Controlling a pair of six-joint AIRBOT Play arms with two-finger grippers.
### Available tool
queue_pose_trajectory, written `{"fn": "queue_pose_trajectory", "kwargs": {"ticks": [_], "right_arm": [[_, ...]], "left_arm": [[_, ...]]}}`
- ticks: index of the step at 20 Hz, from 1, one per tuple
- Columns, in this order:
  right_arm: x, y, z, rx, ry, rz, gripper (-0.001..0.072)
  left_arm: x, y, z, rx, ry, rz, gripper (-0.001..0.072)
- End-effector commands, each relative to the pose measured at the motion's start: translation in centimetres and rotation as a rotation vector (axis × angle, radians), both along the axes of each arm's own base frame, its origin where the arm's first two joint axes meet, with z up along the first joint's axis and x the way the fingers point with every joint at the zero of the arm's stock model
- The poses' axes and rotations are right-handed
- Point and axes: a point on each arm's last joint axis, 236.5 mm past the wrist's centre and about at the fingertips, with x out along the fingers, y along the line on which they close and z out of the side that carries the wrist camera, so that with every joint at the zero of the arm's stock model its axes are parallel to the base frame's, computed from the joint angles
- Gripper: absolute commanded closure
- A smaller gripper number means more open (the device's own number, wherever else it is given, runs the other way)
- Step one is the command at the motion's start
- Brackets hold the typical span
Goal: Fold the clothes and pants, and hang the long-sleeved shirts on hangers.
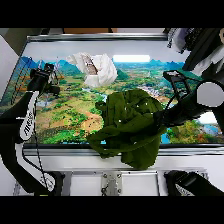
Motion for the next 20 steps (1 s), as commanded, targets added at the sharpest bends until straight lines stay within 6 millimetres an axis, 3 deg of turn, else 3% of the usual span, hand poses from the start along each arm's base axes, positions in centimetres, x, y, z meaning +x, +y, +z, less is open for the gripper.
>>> {"fn": "queue_pose_trajectory", "kwargs": {"ticks": [1, 7, 13, 16, 19, 20], "right_arm": [[0.0, 0.0, 0.0, -0.001, 0.002, 0.001, 0.0695], [0.0, 0.0, 0.0, -0.001, 0.002, 0.001, 0.0696], [0.0, 0.0, 0.0, -0.001, 0.002, 0.001, 0.0696], [0.0, 0.0, 0.0, -0.001, 0.002, 0.001, 0.0696], [0.0, 0.0, 0.0, -0.001, 0.002, 0.001, 0.0696], [0.0, 0.0, 0.0, -0.001, 0.002, 0.001, 0.0696]], "left_arm": [[0.1, 1.2, -1.2, -0.001, 0.003, 0.021, 0.002], [-0.3, 1.6, -2.9, -0.004, 0.032, 0.029, 0.002], [-2.1, 1.5, -5.6, -0.017, 0.074, 0.038, 0.002], [-2.1, 1.4, -5.8, -0.02, 0.068, 0.04, 0.0022], [-1.8, 1.4, -5.4, -0.02, 0.055, 0.038, 0.0347], [-1.8, 1.4, -5.4, -0.02, 0.055, 0.038, 0.0344]]}}
